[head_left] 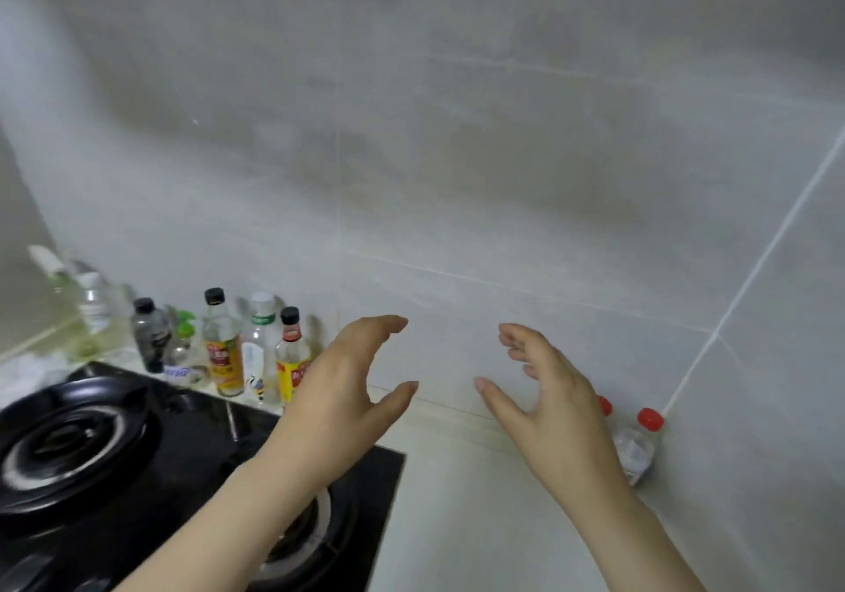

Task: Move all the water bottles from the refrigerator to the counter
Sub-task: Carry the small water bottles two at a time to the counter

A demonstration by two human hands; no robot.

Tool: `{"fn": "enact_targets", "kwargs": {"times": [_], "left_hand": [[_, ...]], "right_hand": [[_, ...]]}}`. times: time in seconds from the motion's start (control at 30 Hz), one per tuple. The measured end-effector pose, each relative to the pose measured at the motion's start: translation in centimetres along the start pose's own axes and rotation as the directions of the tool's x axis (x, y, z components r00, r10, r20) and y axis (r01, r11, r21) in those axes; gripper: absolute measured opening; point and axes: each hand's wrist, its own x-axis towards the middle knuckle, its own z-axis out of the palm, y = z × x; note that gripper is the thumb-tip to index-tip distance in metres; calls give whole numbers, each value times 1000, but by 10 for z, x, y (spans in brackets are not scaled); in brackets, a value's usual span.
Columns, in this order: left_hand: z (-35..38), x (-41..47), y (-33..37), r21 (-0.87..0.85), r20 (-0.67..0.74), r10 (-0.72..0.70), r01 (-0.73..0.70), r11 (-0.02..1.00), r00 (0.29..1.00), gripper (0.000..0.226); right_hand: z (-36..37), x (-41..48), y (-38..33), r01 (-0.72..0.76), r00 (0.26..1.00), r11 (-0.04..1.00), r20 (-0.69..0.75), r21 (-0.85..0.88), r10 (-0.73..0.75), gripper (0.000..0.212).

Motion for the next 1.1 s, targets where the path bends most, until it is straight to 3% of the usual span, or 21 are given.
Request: {"fn": "enact_targets", "kwargs": {"times": [0.27, 0.47, 0.8, 1.1], "left_hand": [[-57, -44, 24, 192, -174, -92, 126, 973, 980, 53], [-114, -105, 38, 350, -356, -175, 304, 886, 918, 52], [-221, -213, 64, 411, -606, -228, 545, 731, 762, 54], [-320, -334, 102, 424, -740, -218, 694, 582, 636, 57]], "right_hand": [[6, 15, -43, 240, 960, 968, 130, 79, -248, 50], [29, 7, -112, 418, 857, 877, 219, 237, -467, 48], [69, -45, -251, 591, 655, 646, 181, 482, -734, 49], [86, -135, -386, 615, 500, 413, 73, 671, -863, 47]]}}
